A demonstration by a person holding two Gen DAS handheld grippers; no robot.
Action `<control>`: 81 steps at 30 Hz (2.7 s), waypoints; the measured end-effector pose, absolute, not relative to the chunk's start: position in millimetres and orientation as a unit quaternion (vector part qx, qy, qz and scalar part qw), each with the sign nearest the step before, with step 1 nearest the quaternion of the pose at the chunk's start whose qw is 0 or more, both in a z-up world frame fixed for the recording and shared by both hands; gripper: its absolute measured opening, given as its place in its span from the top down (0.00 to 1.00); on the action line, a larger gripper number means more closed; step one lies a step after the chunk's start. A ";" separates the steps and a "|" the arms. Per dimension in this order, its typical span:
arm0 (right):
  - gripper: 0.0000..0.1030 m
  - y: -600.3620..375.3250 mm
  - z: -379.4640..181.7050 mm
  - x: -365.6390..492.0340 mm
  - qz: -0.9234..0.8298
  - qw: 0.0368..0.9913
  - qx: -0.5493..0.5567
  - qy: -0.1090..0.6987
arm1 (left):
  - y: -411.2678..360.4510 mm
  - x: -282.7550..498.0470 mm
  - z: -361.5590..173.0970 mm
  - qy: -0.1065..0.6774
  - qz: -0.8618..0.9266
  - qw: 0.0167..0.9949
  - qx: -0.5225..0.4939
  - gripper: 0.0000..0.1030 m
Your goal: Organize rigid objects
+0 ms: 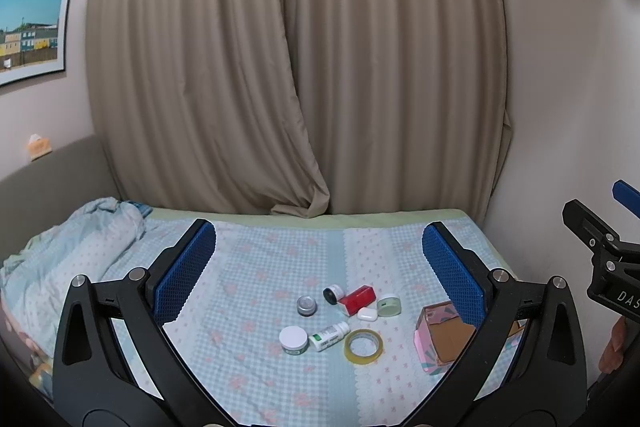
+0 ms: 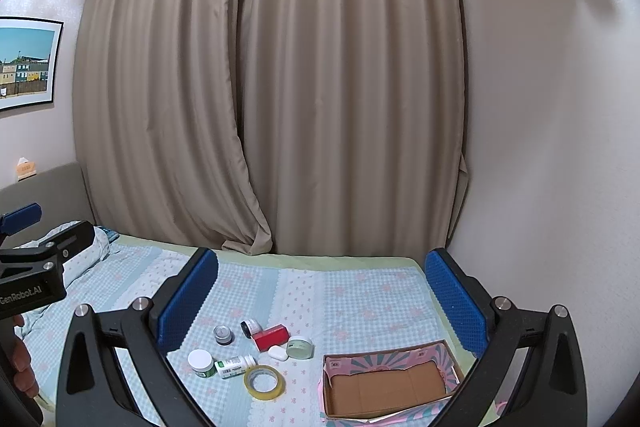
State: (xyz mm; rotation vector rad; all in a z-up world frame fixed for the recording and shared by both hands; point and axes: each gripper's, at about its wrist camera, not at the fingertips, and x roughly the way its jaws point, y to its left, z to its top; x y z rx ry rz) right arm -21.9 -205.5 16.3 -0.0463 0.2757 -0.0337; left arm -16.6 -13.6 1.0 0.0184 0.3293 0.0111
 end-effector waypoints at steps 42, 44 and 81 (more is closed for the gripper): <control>0.00 -72.9 -180.6 98.2 -0.131 0.937 0.053 0.318 | 156.0 198.4 -179.7 0.378 -0.128 0.912 0.091 0.01; 0.00 -68.4 -204.6 110.6 -0.137 0.930 0.068 0.335 | 150.5 217.6 -206.3 0.397 -0.146 0.900 0.102 0.01; 0.07 -91.2 -512.8 262.7 -0.094 0.851 0.060 0.513 | 60.2 288.7 -515.8 0.508 -0.240 0.800 0.211 0.31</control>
